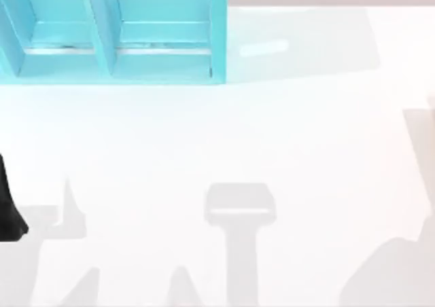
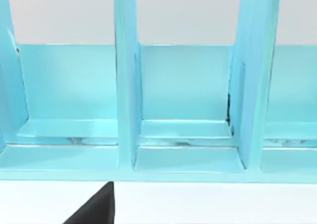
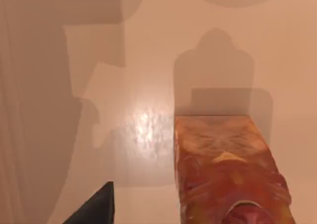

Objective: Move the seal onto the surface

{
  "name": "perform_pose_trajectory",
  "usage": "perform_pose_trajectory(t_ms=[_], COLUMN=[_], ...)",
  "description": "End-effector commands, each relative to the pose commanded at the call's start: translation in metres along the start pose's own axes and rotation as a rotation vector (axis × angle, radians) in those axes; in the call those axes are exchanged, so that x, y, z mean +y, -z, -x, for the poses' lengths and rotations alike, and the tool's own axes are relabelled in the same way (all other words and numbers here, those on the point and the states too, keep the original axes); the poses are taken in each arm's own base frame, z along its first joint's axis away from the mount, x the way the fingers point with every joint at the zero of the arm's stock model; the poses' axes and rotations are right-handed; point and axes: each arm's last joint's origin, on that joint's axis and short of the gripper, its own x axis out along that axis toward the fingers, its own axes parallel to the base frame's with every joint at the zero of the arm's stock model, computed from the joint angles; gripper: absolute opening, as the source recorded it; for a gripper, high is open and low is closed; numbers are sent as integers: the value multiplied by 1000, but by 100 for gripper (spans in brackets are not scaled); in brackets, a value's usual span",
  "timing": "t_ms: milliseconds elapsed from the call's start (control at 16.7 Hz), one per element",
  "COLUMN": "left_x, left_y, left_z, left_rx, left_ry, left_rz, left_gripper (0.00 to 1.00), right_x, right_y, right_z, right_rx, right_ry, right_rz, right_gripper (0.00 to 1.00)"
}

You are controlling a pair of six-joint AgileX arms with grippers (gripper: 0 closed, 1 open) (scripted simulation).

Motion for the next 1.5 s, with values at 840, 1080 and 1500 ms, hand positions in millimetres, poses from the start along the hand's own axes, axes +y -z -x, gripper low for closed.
perform_pose_trajectory(t_ms=[840,1080,1500], left_x=[0,0,0], left_y=[0,0,0], left_z=[0,0,0], left_rx=[0,0,0], left_ry=[0,0,0], left_rz=[0,0,0], left_gripper=[100,100,100], right_x=[7,7,7], right_y=[8,8,8], right_z=[-43,-43,-43], right_rx=[11,11,11], right_ry=[-6,-6,-6], right_rz=[0,0,0], right_gripper=[62,32,0])
